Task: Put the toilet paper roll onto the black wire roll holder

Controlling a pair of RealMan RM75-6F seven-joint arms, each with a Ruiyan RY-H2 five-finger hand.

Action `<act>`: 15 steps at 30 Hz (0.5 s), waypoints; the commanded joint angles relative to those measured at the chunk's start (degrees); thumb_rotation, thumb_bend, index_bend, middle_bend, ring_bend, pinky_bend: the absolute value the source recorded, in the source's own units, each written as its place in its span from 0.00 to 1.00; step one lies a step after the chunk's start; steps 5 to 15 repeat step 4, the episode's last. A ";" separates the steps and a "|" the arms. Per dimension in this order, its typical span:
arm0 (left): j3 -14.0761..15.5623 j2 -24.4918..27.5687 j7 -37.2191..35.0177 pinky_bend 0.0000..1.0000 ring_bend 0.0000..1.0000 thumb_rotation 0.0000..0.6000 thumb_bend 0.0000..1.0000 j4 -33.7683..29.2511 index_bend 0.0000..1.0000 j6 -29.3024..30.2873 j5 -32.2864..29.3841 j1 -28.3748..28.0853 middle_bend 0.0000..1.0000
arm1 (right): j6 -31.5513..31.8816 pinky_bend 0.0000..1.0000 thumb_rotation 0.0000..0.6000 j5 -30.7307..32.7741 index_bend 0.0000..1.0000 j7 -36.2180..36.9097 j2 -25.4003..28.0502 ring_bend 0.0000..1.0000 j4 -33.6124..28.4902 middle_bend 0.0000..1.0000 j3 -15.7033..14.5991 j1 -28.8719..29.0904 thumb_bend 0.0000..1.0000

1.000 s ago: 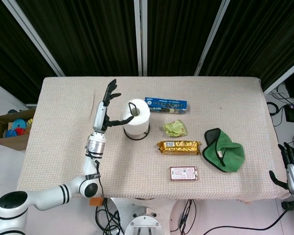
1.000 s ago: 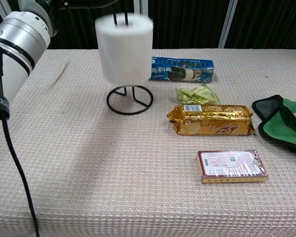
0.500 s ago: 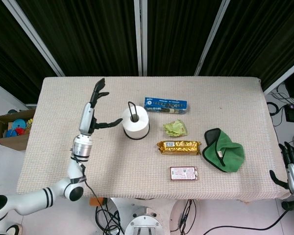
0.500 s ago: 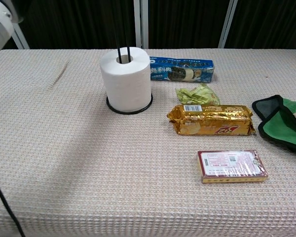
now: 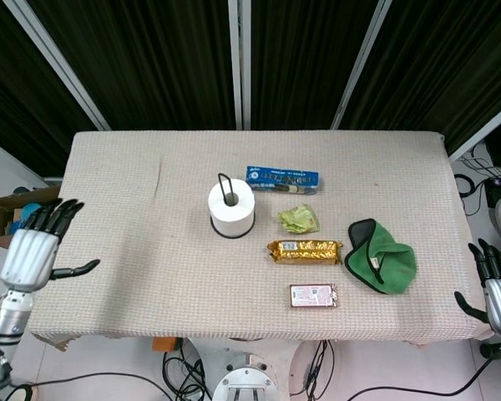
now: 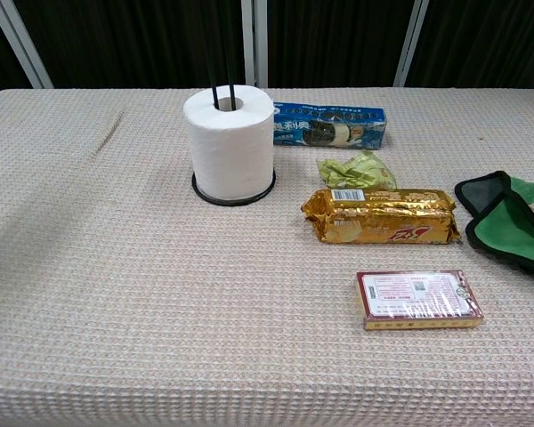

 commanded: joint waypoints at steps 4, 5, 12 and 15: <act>5.46 1.27 -1.24 0.21 0.08 0.04 0.06 2.40 0.11 5.23 2.07 7.38 0.10 | -0.69 0.00 1.00 0.05 0.00 -3.58 -0.32 0.00 -2.35 0.00 0.14 0.83 0.20; 5.46 1.27 -1.24 0.21 0.08 0.04 0.06 2.40 0.11 5.23 2.07 7.38 0.10 | -0.69 0.00 1.00 0.05 0.00 -3.58 -0.32 0.00 -2.35 0.00 0.14 0.83 0.20; 5.46 1.27 -1.24 0.21 0.08 0.04 0.06 2.40 0.11 5.23 2.07 7.38 0.10 | -0.69 0.00 1.00 0.05 0.00 -3.58 -0.32 0.00 -2.35 0.00 0.14 0.83 0.20; 5.46 1.27 -1.24 0.21 0.08 0.04 0.06 2.40 0.11 5.23 2.07 7.38 0.10 | -0.69 0.00 1.00 0.05 0.00 -3.58 -0.32 0.00 -2.35 0.00 0.14 0.83 0.20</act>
